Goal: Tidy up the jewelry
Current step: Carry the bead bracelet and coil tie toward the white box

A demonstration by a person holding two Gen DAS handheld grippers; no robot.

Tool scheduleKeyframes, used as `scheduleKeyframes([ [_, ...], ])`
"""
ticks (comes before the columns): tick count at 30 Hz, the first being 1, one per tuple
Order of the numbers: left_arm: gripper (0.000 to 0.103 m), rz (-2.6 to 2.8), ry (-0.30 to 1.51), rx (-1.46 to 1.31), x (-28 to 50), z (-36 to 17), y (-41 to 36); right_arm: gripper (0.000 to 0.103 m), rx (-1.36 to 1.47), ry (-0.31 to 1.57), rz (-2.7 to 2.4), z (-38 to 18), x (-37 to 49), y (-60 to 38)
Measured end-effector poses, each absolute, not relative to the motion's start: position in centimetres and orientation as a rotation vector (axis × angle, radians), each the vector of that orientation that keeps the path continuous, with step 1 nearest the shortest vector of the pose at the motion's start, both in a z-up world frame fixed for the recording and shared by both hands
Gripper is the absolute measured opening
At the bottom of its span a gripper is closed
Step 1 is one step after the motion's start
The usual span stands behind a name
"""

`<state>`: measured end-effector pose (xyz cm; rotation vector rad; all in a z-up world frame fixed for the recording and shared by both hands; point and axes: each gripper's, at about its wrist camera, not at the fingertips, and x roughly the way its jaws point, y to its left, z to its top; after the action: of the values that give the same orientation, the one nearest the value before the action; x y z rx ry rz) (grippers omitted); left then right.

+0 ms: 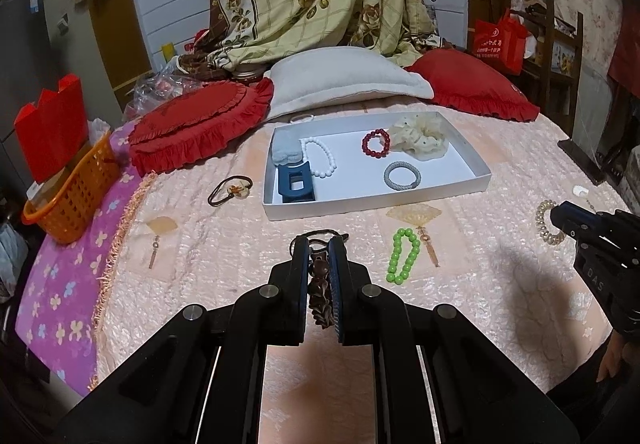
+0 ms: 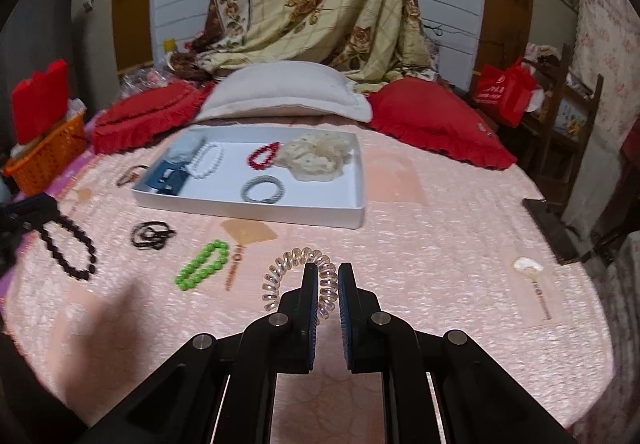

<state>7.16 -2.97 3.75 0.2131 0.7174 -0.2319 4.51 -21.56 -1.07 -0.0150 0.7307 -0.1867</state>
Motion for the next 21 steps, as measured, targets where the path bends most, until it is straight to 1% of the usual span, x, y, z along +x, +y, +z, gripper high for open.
scheduleKeyframes([
  [14, 0.009, -0.250, 0.729, 0.224, 8.8, 4.1, -3.4, 0.009, -0.074, 0.792, -0.271, -1.8, 6.3, -23.1],
  [21, 0.009, -0.291, 0.760, 0.168, 11.4, 5.0, -3.4, 0.009, -0.061, 0.794, -0.258, -1.9, 7.6, -24.1],
])
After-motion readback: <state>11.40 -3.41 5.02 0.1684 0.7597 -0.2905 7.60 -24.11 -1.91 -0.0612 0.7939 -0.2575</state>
